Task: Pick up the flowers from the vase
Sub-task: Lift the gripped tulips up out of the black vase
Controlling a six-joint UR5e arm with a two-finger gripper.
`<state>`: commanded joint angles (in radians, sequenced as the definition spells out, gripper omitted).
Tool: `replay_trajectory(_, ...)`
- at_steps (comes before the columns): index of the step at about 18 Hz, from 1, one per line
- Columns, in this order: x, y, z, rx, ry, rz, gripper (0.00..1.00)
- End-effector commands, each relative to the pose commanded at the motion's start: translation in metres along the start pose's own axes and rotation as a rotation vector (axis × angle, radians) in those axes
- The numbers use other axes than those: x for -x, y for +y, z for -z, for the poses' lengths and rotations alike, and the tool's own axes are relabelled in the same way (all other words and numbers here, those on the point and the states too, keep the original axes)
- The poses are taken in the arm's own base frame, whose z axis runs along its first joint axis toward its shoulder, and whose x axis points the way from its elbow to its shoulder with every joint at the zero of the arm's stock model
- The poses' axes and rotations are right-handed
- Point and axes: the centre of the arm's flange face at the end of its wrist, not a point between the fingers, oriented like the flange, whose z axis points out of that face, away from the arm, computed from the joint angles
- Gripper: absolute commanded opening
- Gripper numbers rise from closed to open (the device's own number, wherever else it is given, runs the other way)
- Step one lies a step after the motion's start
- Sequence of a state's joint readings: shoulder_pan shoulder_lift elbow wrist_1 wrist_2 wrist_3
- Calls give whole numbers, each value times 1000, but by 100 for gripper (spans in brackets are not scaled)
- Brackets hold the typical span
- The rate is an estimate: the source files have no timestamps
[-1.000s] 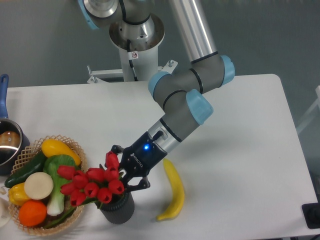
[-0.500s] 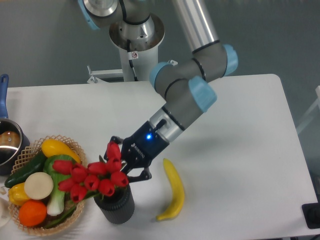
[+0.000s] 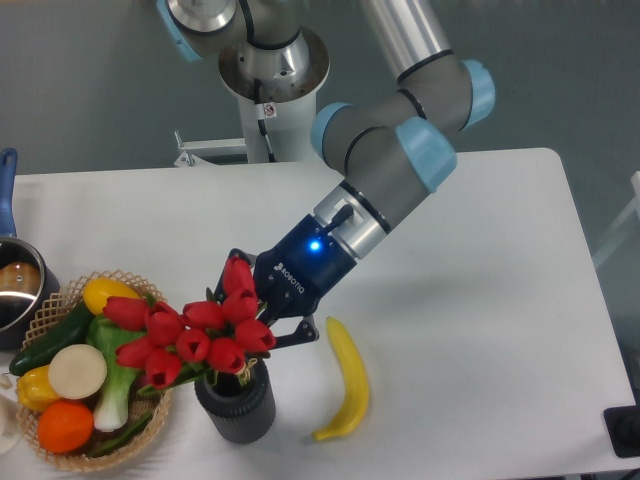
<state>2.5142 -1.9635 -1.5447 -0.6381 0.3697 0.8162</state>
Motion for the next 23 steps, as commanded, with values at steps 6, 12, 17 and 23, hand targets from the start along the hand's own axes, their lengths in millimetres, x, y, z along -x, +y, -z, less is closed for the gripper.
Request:
replay_trajectory(6,-10,-34,2,-51,38,26,0)
replay_trajectory(12,-30,-53,3,-57,51,51,0)
replay_trajectory(17,-19,-55,36,-68,-3,76,0)
replay_trajectory(23,24,-47,144,-91,-198,13,0)
